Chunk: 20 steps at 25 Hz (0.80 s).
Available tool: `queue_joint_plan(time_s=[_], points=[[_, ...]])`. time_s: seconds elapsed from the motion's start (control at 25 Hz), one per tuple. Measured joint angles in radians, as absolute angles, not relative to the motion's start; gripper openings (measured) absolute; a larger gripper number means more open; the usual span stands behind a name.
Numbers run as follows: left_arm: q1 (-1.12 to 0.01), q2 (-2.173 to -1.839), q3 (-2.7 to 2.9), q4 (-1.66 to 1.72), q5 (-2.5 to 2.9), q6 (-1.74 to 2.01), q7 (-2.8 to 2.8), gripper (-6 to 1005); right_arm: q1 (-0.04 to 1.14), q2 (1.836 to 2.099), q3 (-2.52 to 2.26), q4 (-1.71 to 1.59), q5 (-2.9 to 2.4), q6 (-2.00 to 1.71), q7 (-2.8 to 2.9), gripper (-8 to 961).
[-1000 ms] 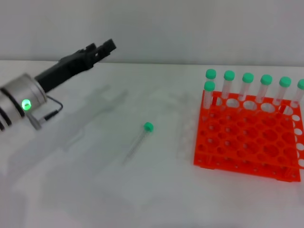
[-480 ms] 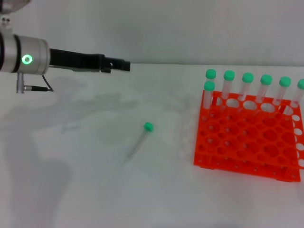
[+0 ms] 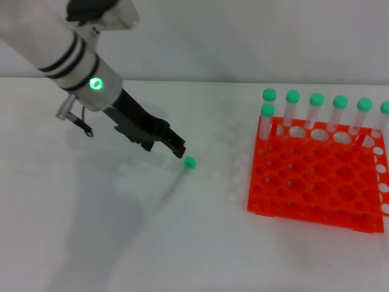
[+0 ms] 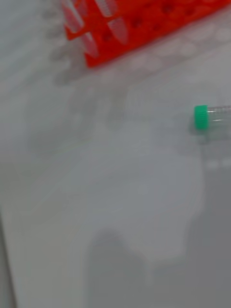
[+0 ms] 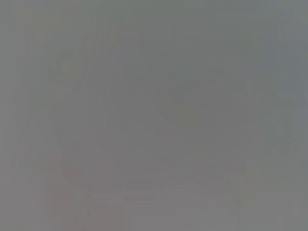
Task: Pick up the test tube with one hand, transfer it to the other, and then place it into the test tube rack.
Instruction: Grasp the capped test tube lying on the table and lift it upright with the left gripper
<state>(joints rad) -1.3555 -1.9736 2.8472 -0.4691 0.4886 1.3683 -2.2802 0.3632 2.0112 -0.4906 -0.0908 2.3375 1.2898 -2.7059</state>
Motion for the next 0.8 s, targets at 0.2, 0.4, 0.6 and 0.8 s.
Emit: queue_joint_plan(time_s=[0.2, 0.4, 0.6, 0.8], points=[[-1.399, -2.059, 2.846, -0.473, 0.65, 1.307, -2.394, 773, 0.372, 2.013, -0.491, -0.086, 2.338, 1.28, -2.706, 856], [-1.378, -2.072, 2.846, -0.421, 0.646, 1.26, -2.409, 754, 0.375, 2.013, -0.491, -0.086, 2.338, 1.276, -2.703, 855], [-1.36, -2.074, 2.845, -0.383, 0.66, 1.254, -2.423, 700, 0.383, 2.014, -0.491, -0.083, 2.338, 1.276, -2.703, 855], [-1.353, -2.073, 2.845, -0.371, 0.687, 1.249, -2.439, 684, 0.386, 2.016, -0.491, -0.081, 2.337, 1.276, -2.703, 855]])
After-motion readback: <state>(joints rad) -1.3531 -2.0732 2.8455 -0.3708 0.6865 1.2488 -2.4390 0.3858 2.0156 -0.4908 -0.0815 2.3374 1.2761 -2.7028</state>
